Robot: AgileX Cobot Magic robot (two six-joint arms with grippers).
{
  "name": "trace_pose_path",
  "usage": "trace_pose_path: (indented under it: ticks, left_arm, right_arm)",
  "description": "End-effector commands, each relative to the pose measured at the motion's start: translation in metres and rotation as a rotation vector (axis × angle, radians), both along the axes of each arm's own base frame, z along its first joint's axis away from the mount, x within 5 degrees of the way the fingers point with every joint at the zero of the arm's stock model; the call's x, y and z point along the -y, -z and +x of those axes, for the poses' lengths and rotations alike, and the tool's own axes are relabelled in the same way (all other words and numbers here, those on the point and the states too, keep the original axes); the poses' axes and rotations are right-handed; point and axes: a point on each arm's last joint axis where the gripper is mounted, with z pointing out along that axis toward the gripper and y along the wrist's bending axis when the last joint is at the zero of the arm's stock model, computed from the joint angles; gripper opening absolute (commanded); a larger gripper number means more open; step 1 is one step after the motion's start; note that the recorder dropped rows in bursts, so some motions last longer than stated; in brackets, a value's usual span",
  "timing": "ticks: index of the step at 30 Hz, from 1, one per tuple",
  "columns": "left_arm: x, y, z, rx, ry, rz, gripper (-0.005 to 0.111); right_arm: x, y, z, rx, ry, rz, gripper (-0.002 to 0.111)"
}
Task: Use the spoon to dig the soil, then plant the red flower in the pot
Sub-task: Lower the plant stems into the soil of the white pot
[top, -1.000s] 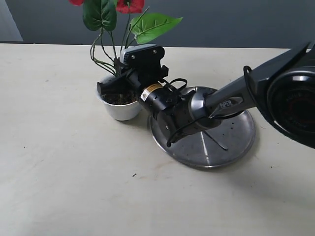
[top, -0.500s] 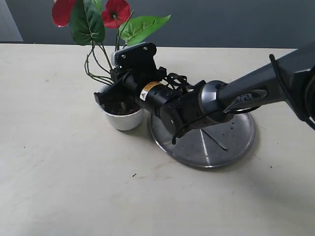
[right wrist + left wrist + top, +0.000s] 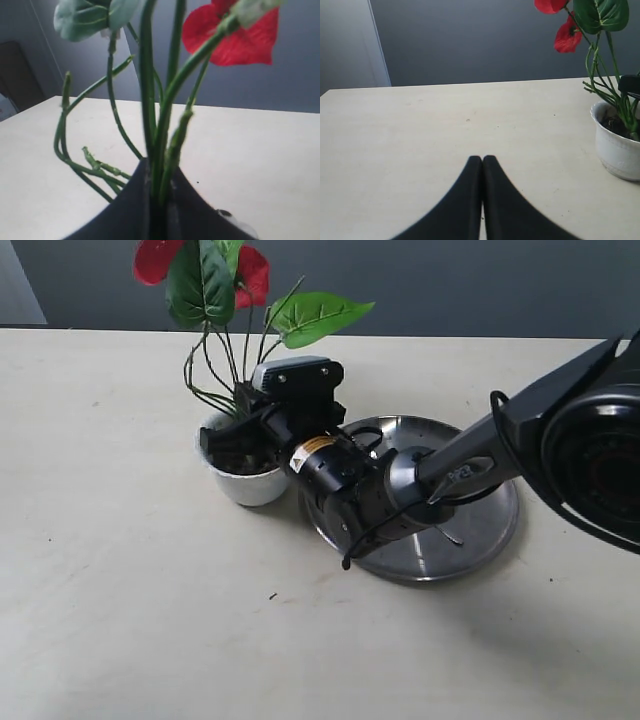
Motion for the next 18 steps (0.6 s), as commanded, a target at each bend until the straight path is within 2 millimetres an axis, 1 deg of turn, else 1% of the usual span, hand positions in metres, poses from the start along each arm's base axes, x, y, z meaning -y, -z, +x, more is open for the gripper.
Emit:
trace_pose_path:
  ticks: [1, 6, 11, 18]
  left_arm:
    - [0.000, -0.001, 0.000, 0.005, 0.001, -0.002, 0.000]
    - [0.000, -0.001, 0.000, 0.005, 0.001, -0.002, 0.000]
    - [0.000, -0.001, 0.000, 0.005, 0.001, -0.002, 0.000]
    - [0.000, -0.001, 0.000, 0.005, 0.001, -0.002, 0.000]
  right_arm:
    - [0.000, 0.017, -0.006, -0.126, -0.054, -0.148, -0.001]
    - [-0.001, 0.028, -0.013, -0.171, -0.158, -0.294, -0.001]
    - [-0.002, 0.020, -0.014, -0.146, -0.172, -0.301, -0.001]
    - [-0.002, 0.019, -0.013, -0.119, -0.178, -0.313, -0.001]
